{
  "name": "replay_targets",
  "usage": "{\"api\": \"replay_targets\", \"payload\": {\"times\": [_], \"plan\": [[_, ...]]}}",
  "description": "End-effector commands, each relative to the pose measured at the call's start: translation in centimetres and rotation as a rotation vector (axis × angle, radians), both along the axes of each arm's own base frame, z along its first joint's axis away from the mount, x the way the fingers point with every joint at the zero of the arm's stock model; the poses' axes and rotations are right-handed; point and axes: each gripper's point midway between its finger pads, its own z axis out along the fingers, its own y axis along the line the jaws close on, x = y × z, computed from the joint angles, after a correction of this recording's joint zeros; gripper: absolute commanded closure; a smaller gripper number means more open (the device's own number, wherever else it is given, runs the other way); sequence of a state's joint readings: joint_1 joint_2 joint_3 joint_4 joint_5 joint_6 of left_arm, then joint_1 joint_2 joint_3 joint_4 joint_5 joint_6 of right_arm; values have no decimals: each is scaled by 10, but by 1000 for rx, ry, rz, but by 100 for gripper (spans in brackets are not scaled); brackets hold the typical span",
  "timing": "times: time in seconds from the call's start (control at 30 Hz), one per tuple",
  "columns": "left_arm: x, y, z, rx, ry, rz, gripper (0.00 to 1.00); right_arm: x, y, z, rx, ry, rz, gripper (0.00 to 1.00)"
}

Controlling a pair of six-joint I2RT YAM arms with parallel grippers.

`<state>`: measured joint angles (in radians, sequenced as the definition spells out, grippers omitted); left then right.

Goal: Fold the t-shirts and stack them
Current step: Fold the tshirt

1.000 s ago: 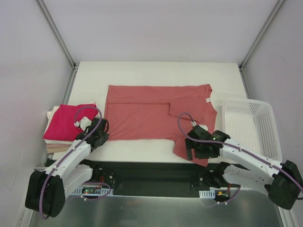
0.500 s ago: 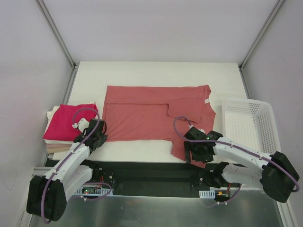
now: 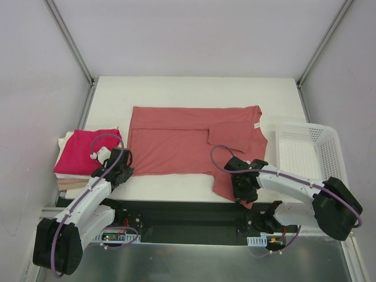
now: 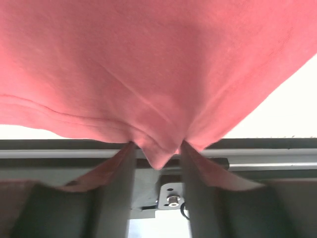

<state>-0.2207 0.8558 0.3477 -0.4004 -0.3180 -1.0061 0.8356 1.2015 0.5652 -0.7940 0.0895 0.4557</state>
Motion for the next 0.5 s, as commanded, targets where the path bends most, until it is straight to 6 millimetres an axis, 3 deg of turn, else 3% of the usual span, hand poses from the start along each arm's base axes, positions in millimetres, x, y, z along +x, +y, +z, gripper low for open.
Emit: {"api": "replay_targets", "payload": {"times": [0.0, 0.17, 0.2, 0.27, 0.3, 0.47], "plan": [[7, 1, 11, 3, -27, -6, 100, 15, 5, 8, -20, -48, -21, 65], [8, -1, 14, 0, -34, -10, 100, 21, -1, 9, -75, -63, -41, 76], [10, -2, 16, -4, -39, -14, 100, 22, 0, 10, -74, -66, -41, 85], [12, -3, 20, -8, -50, -21, 100, 24, -1, 16, -72, -82, -37, 91], [13, -4, 21, -12, -54, -23, 100, 30, 4, 23, -57, -107, -31, 99], [24, -6, 37, -17, -101, -32, 100, 56, 5, 58, -75, -214, 5, 99]]}}
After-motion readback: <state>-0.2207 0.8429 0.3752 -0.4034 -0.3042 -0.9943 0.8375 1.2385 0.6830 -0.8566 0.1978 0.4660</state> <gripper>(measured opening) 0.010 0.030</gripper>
